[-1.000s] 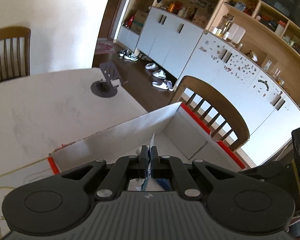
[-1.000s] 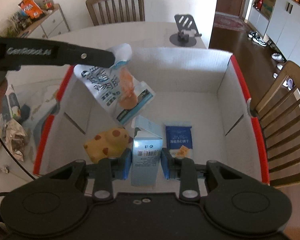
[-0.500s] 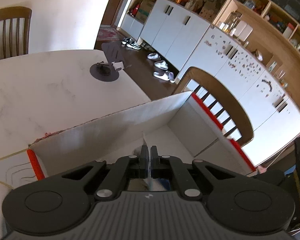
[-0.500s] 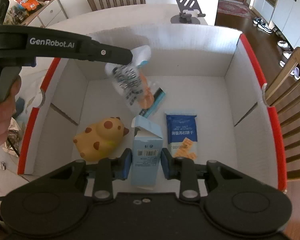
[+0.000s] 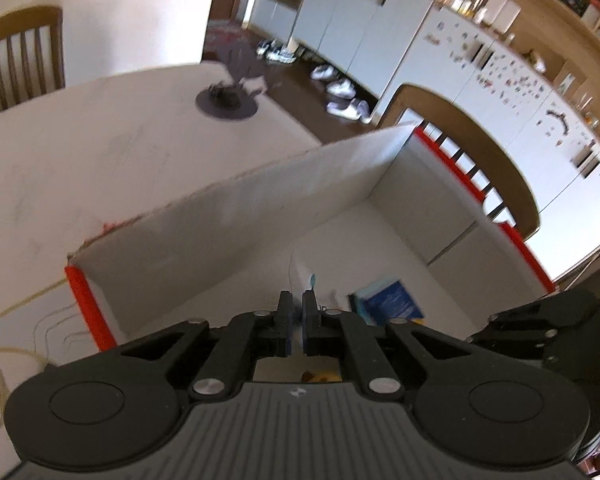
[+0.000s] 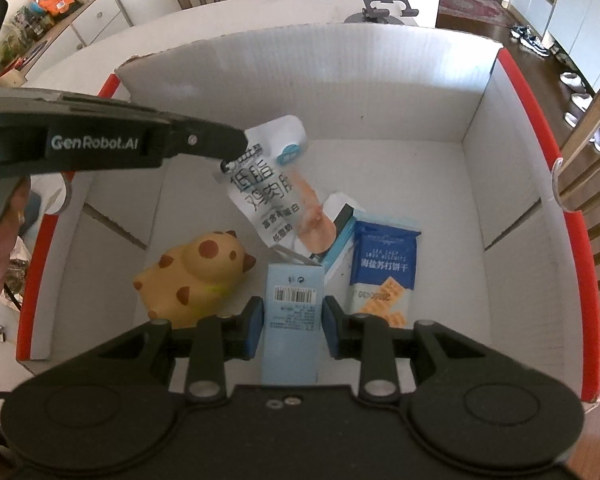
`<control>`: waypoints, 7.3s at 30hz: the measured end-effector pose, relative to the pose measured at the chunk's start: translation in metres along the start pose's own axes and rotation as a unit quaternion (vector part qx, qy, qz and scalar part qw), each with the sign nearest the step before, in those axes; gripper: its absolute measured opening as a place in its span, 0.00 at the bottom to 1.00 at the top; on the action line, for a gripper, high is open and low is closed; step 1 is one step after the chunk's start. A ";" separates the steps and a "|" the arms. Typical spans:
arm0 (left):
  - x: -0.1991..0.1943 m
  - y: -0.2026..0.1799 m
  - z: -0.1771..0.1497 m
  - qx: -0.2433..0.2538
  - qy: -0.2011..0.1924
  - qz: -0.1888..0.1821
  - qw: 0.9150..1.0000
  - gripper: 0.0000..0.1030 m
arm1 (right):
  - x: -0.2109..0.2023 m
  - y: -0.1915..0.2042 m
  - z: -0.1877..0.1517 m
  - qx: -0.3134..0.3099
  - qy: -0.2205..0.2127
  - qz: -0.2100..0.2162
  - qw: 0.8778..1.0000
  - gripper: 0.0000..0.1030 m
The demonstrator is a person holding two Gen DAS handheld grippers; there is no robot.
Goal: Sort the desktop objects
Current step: 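Lower the milk carton and white packet into the shoebox with both tools, then withdraw both tools from the shoebox back toward the snack pile, then grasp the silver ZHOUSHI foil packet with the right tool while the left tool grasps the black snack packet, then carry the foil packet and black packet over the shoebox with both tools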
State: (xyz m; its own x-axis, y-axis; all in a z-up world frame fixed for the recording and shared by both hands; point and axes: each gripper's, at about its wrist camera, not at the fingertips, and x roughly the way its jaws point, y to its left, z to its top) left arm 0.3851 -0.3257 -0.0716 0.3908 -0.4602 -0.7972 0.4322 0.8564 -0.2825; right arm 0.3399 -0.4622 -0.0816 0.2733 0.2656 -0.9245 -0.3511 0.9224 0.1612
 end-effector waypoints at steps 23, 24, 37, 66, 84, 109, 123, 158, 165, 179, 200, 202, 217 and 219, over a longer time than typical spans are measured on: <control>-0.044 -0.016 -0.003 0.036 -0.007 -0.005 0.999 0.06 | -0.056 -0.011 -0.009 -0.003 -0.038 0.006 0.999 0.44; -0.047 -0.016 -0.004 0.036 -0.009 -0.005 0.999 0.07 | -0.060 -0.011 -0.009 -0.004 -0.042 0.007 0.999 0.46; -0.089 -0.030 -0.028 0.062 -0.032 -0.022 0.997 0.64 | -0.086 -0.003 -0.016 -0.010 -0.080 0.009 0.997 0.64; -0.157 -0.022 -0.091 0.096 -0.080 0.002 0.992 1.00 | -0.102 0.043 -0.041 0.016 -0.108 0.024 0.994 0.69; -0.213 0.032 -0.156 0.052 -0.102 0.018 0.993 1.00 | -0.092 0.100 -0.047 0.012 -0.106 0.043 0.993 0.69; -0.285 0.118 -0.232 -0.008 -0.118 0.090 0.989 1.00 | -0.066 0.224 -0.053 -0.033 -0.098 0.063 0.993 0.69; -0.299 0.173 -0.274 -0.023 -0.097 0.107 0.989 1.00 | -0.040 0.277 -0.045 -0.065 -0.084 0.062 0.992 0.69; -0.263 0.253 -0.303 0.102 -0.023 0.072 0.992 0.99 | 0.042 0.311 0.000 0.032 -0.059 0.009 0.998 0.69; -0.257 0.263 -0.306 0.096 -0.015 0.067 0.993 0.98 | 0.055 0.311 0.005 0.051 -0.052 -0.010 0.997 0.69; -0.248 0.255 -0.309 0.127 -0.017 0.053 0.990 0.80 | 0.073 0.310 0.001 0.051 -0.025 -0.012 0.998 0.64; -0.248 0.250 -0.313 0.094 -0.014 0.068 0.993 0.34 | 0.053 0.300 -0.016 0.033 -0.026 -0.018 0.999 0.44; -0.249 0.250 -0.313 0.083 -0.013 0.070 0.994 0.34 | 0.050 0.299 -0.018 0.032 -0.027 -0.018 0.999 0.42; -0.262 0.239 -0.312 0.034 -0.021 0.085 0.996 0.33 | 0.019 0.296 -0.031 0.017 -0.043 -0.004 0.999 0.41; -0.265 0.235 -0.311 0.027 -0.022 0.088 0.996 0.33 | 0.013 0.293 -0.034 0.015 -0.046 -0.001 0.999 0.41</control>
State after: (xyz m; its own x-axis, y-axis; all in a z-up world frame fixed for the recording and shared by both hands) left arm 0.1304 0.0706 -0.0923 0.4996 -0.3154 -0.8068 0.3960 0.9115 -0.1112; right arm 0.2098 -0.1977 -0.0578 0.3566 0.2869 -0.8891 -0.3240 0.9306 0.1704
